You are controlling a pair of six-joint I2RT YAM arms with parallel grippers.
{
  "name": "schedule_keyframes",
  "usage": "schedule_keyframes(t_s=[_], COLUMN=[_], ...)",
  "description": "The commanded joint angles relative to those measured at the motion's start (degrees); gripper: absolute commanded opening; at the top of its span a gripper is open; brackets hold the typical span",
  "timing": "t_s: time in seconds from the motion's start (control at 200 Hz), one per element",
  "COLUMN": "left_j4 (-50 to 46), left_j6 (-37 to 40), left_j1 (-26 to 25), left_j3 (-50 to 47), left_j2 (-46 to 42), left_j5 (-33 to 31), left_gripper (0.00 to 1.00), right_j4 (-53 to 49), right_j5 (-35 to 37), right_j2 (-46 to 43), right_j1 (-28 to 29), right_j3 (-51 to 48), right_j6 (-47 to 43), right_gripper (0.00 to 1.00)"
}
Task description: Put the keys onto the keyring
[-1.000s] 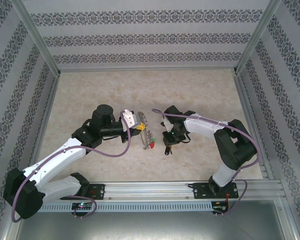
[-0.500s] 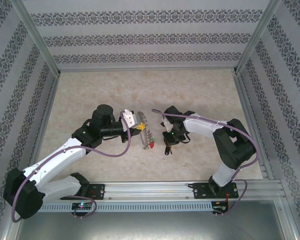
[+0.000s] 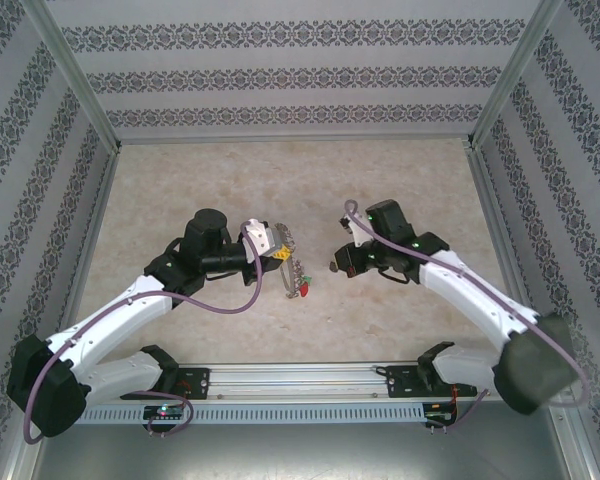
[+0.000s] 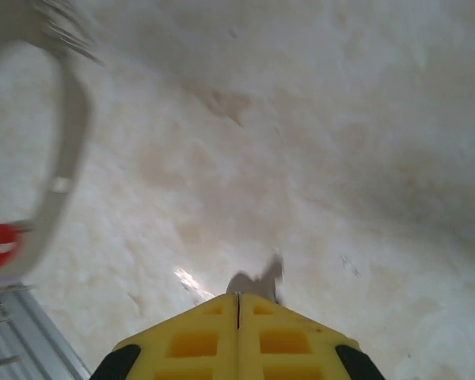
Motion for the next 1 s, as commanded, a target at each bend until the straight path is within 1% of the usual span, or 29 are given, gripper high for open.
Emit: schedule_keyframes(t_s=[0.0, 0.19, 0.36, 0.445, 0.52, 0.664, 0.774, 0.879, 0.994], left_j4=[1.6, 1.8, 1.8, 1.8, 1.9, 1.9, 2.8, 3.5, 5.1], left_j6=[0.6, 0.4, 0.2, 0.3, 0.4, 0.2, -0.3, -0.9, -1.7], left_j1=[0.4, 0.4, 0.3, 0.3, 0.3, 0.2, -0.1, -0.4, -0.4], left_j3=[1.0, 1.8, 2.6, 2.9, 3.1, 3.5, 3.1, 3.1, 2.7], left_j2=[0.6, 1.4, 2.5, 3.1, 3.7, 4.8, 5.6, 6.2, 6.4], left_j5=[1.5, 2.3, 4.0, 4.9, 5.5, 7.1, 8.0, 7.8, 6.9], left_gripper=[0.0, 0.0, 0.0, 0.0, 0.0, 0.0, 0.0, 0.0, 0.0], right_j4=[4.7, 11.6, 14.4, 15.2, 16.4, 19.8, 20.0, 19.9, 19.4], right_j5=[-4.6, -4.4, 0.2, 2.9, 3.4, 2.1, 1.5, 1.0, -2.0], right_j2=[-5.1, -13.3, -17.0, -17.5, -17.5, -17.2, -16.4, -15.5, -14.4], right_j1=[-0.3, 0.6, 4.3, 6.6, 7.8, 8.9, 9.5, 9.6, 9.8], right_j3=[-2.5, -5.7, -6.8, -6.8, -7.0, -7.9, -7.5, -6.9, -6.0], right_j6=[-3.3, -4.8, -9.3, -12.2, -14.5, -17.5, -19.9, -20.9, -20.8], right_gripper=[0.0, 0.0, 0.0, 0.0, 0.0, 0.0, 0.0, 0.0, 0.0])
